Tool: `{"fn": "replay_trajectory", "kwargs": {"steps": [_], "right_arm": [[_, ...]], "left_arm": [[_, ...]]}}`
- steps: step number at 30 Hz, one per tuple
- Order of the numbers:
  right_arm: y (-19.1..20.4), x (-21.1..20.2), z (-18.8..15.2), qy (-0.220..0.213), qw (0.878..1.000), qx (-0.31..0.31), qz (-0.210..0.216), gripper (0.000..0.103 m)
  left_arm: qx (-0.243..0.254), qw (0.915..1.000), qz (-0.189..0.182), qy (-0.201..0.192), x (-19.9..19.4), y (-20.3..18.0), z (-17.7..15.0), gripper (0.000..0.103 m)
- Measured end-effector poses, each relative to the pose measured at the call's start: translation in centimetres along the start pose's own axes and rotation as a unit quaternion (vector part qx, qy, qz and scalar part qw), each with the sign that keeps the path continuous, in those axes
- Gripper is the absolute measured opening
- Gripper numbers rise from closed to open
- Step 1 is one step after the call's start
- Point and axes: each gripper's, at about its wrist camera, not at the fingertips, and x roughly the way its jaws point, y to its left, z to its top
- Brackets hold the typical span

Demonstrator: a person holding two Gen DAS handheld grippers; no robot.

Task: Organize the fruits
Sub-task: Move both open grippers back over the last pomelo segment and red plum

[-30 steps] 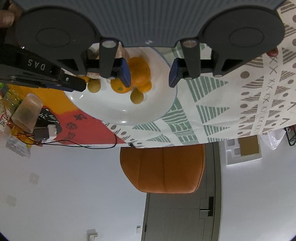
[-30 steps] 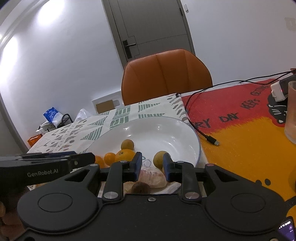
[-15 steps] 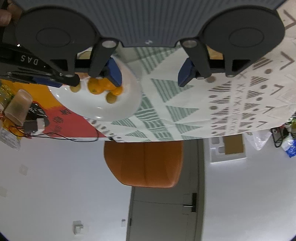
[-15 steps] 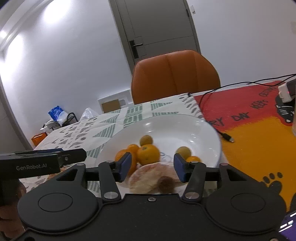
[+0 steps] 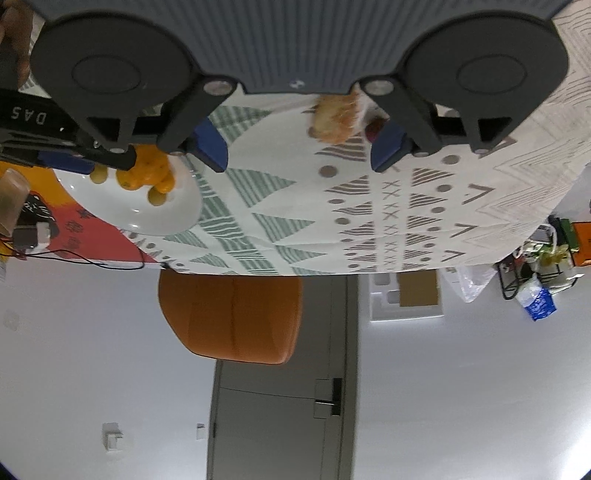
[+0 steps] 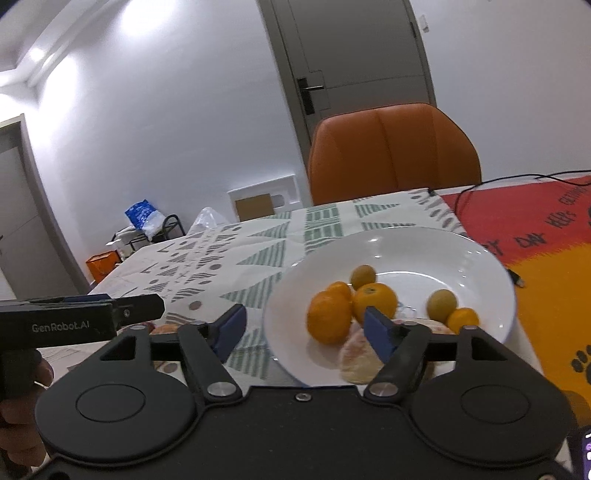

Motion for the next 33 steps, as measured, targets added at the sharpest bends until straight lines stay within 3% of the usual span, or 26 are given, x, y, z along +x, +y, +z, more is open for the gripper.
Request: {"fn": "replay_trajectory", "kwargs": {"steps": [6,11,22,33], "right_arm": [[1.6,0.1,-0.1,-0.005,1.0,-0.008,0.015,0.095],[2.7,0.5,-0.1,-0.003,1.0,-0.012,0.024,0.103],[5.5,2.0,-0.3,0.014,0.998,-0.036,0.053,0.103],[8.7,3.5,-0.7,0.032,0.995,-0.058,0.074,0.1]], "left_arm": [[-0.01,0.9998,0.019,-0.003,-0.7,1.9,-0.6,0.086],[-0.025,0.9989,0.04,0.001,-0.9,3.8,-1.2,0.087],[-0.061,0.9954,0.073,0.007,-1.5,7.9,-2.2,0.087],[-0.086,0.9929,0.082,0.009,-2.1,10.9,-3.0,0.087]]}}
